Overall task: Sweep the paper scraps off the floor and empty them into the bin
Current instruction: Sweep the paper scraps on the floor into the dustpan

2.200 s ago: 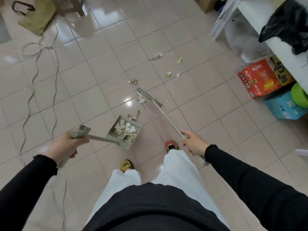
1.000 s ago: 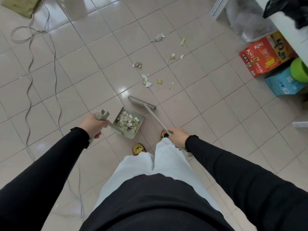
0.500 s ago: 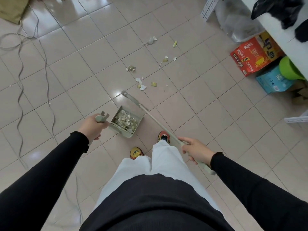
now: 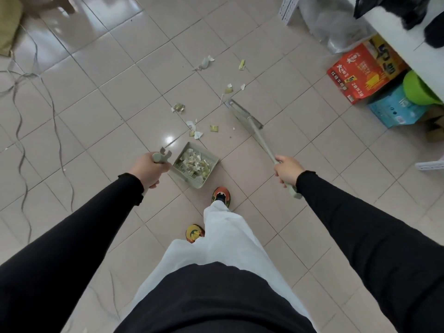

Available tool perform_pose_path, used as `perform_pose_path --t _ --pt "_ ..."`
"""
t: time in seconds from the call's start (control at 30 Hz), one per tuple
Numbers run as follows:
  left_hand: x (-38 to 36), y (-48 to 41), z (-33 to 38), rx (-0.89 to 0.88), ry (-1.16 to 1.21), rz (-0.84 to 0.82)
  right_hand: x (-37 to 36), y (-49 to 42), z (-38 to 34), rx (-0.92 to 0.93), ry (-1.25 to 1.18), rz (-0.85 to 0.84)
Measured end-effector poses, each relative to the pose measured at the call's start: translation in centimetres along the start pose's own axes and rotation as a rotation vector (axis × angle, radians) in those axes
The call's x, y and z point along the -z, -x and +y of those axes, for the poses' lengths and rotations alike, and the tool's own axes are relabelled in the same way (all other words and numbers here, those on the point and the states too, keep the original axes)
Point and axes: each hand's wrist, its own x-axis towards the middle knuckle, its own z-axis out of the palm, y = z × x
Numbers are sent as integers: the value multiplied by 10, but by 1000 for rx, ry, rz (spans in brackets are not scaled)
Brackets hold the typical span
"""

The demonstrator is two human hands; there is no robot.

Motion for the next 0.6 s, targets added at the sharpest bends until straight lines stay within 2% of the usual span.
perform_pose_path --t 0.1,0.27,0.37,0.6 --pt "-11 -14 27 18 -27 -13 5 -28 -17 -6 97 -31" --pt "-25 -28 56 67 -6 0 2 -14 -12 -20 235 -231" --pt "-32 -28 64 75 -13 25 22 23 6 -51 154 -330" --pt "-39 -24 64 85 -17 31 62 83 32 -27 1 -322"
